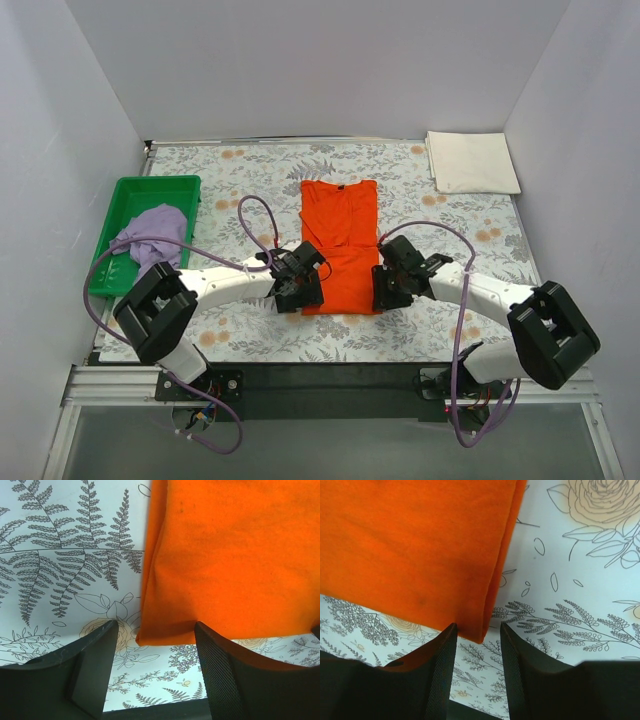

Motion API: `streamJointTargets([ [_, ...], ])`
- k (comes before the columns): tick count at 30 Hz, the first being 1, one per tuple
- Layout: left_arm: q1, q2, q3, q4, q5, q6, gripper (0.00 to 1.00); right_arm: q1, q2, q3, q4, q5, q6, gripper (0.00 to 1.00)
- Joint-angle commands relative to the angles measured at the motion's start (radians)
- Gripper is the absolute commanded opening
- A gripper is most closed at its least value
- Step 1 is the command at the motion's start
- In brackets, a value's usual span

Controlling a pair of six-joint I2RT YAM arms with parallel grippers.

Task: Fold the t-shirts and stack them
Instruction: Fold the tshirt

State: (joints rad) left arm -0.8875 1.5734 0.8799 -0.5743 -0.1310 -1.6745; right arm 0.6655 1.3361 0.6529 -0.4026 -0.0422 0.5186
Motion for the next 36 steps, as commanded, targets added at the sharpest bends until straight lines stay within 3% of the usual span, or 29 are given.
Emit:
streamJointTargets([
  [1, -0.017, 0.054, -0.013, -0.027, 0.007, -0.025, 0.58, 0.034, 0.049, 0.039, -0.031, 0.067, 0.037, 0.40],
  [7, -0.037, 0.114, -0.015, -0.038, 0.025, -0.040, 0.56, 0.103, 0.147, 0.073, -0.116, 0.166, 0.064, 0.38],
  [15, -0.037, 0.117, -0.070, -0.024, 0.037, -0.039, 0.39, 0.129, 0.198, 0.065, -0.153, 0.208, 0.090, 0.30],
  [18, -0.037, 0.117, -0.073, -0.032, 0.037, -0.031, 0.19, 0.129, 0.199, 0.057, -0.153, 0.205, 0.087, 0.19],
  [19, -0.037, 0.120, -0.071, -0.038, 0.039, -0.021, 0.14, 0.131, 0.193, 0.057, -0.151, 0.205, 0.083, 0.11],
  [20, -0.037, 0.117, -0.071, -0.048, 0.041, -0.013, 0.00, 0.131, 0.189, 0.057, -0.150, 0.200, 0.066, 0.07],
  [22, -0.037, 0.106, -0.076, -0.084, 0.051, 0.018, 0.00, 0.138, 0.161, 0.057, -0.151, 0.160, 0.048, 0.01],
  [25, -0.045, 0.053, -0.103, -0.165, 0.129, 0.053, 0.00, 0.151, 0.108, 0.044, -0.199, 0.085, 0.028, 0.01],
  [29, -0.086, -0.044, -0.175, -0.251, 0.341, 0.097, 0.00, 0.204, 0.025, 0.007, -0.307, -0.030, 0.035, 0.01],
  [36, -0.203, -0.207, -0.204, -0.326, 0.498, 0.030, 0.03, 0.260, -0.107, 0.007, -0.484, -0.147, 0.035, 0.01],
])
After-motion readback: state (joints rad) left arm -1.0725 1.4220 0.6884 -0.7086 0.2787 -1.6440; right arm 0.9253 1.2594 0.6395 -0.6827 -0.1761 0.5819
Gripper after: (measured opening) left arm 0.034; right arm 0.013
